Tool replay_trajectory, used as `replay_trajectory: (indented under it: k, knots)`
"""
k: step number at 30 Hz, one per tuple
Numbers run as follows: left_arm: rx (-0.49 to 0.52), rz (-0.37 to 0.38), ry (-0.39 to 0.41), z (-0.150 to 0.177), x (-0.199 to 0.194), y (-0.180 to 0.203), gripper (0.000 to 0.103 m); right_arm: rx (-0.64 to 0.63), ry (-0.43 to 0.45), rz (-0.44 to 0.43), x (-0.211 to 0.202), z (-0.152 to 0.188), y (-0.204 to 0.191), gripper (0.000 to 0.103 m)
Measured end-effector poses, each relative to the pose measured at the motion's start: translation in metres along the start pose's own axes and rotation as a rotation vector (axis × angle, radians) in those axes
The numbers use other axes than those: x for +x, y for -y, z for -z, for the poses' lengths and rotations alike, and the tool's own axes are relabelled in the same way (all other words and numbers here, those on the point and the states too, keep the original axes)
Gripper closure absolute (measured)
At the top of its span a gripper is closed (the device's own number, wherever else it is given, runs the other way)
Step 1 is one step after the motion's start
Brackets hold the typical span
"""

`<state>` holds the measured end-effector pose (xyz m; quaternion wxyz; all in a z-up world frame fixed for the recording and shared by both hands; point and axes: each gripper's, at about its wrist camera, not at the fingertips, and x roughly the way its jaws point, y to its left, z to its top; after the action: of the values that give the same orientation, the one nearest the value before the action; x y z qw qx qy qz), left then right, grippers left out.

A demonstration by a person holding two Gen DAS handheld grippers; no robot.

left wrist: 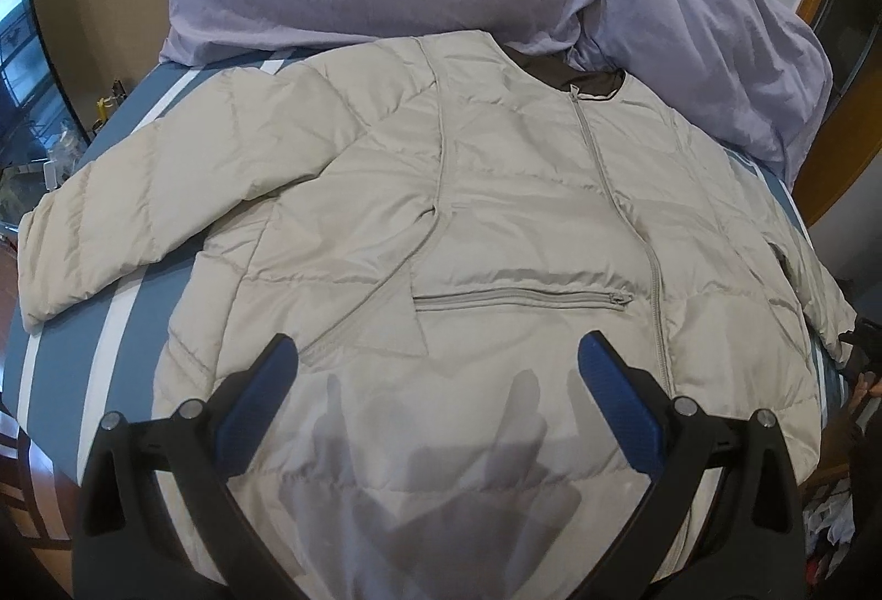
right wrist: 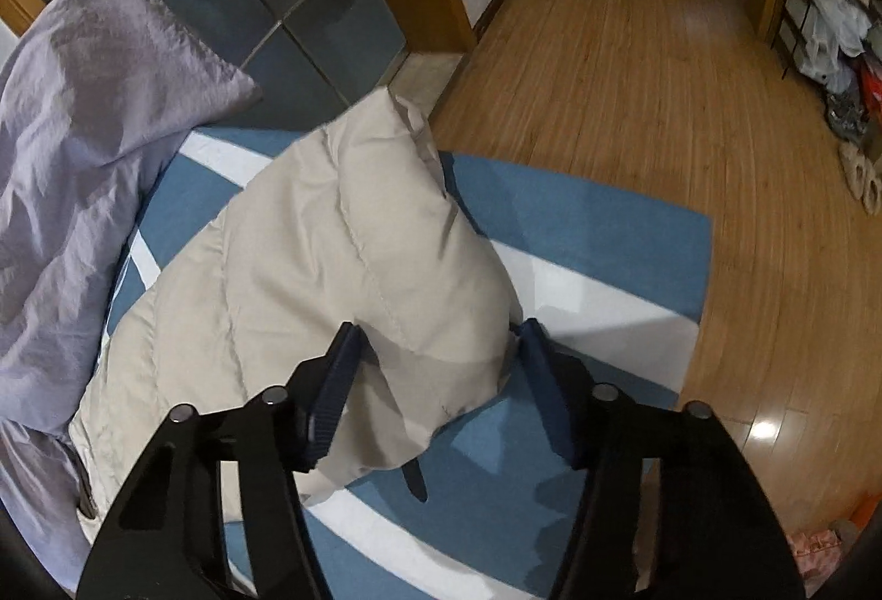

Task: Fold large clothes
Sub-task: 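Grasp the sleeve cuff of the beige jacket with the right gripper, then fold the held sleeve across the jacket front and release it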

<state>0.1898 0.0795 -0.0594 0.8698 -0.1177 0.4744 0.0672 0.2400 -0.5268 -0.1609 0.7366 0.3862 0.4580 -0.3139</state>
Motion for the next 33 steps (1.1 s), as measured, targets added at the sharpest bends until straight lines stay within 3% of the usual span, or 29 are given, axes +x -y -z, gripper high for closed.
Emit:
replay_trajectory:
  k: [4,7,11,17,24,27,33]
  knots:
    - [-0.001,0.012,0.003,0.0,0.001,-0.003,0.002,-0.017,0.008,-0.038,-0.007,0.0,-0.002,0.074]
    - [-0.01,0.008,0.028,0.002,0.0,-0.005,0.002,-0.083,0.054,-0.022,-0.02,0.001,-0.017,0.082]
    - [-0.032,0.026,0.033,0.001,0.001,-0.01,0.002,-0.173,0.125,-0.052,-0.044,0.003,-0.047,0.083]
    - [-0.082,0.04,0.027,0.0,0.002,-0.022,0.002,-0.398,0.162,-0.196,-0.071,0.033,-0.13,0.084]
    - [-0.128,0.033,0.055,0.001,-0.003,-0.046,0.002,-0.663,0.067,-0.34,-0.07,0.115,-0.236,0.084]
    - [-0.154,0.025,0.062,0.002,-0.006,-0.055,0.002,-0.775,0.011,-0.345,-0.062,0.158,-0.271,0.084]
    - [-0.218,-0.007,0.081,0.007,-0.014,-0.082,0.002,-0.877,-0.08,-0.368,-0.048,0.223,-0.302,0.084]
